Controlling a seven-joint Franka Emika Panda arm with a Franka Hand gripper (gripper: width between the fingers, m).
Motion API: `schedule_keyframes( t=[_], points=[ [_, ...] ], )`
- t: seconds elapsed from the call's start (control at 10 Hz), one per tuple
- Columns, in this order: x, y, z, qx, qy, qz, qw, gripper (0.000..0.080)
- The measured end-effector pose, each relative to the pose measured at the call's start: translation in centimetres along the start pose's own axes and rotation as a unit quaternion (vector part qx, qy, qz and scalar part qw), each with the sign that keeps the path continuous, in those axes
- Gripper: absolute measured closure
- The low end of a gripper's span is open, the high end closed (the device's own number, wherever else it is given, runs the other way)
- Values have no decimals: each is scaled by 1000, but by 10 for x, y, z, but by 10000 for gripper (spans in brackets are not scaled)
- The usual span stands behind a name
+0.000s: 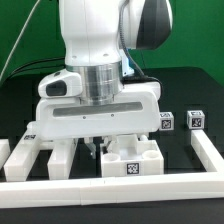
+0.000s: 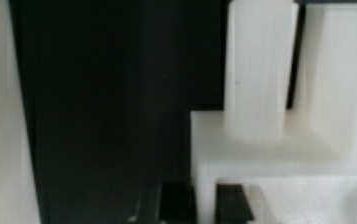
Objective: Assemble chair
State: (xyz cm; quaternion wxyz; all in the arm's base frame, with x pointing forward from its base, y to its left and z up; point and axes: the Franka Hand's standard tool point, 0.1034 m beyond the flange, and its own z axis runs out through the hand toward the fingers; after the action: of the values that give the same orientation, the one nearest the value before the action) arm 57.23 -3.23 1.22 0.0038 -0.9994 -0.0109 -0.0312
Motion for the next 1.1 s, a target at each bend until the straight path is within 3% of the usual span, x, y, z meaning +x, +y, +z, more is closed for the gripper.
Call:
schedule_keyframes(
  t=[0.1,0.7,0.9,1.0,1.1],
  points=[
    [0,-1,0,0,0,1,1000,768],
    [46,-71,0,7,24,-3,1000,768],
    [47,-72,0,-6,12,25,1000,768],
    [47,-71,1,-18,9,21,1000,767],
    [47,-71,1,-19,10,20,1000,767]
  ],
)
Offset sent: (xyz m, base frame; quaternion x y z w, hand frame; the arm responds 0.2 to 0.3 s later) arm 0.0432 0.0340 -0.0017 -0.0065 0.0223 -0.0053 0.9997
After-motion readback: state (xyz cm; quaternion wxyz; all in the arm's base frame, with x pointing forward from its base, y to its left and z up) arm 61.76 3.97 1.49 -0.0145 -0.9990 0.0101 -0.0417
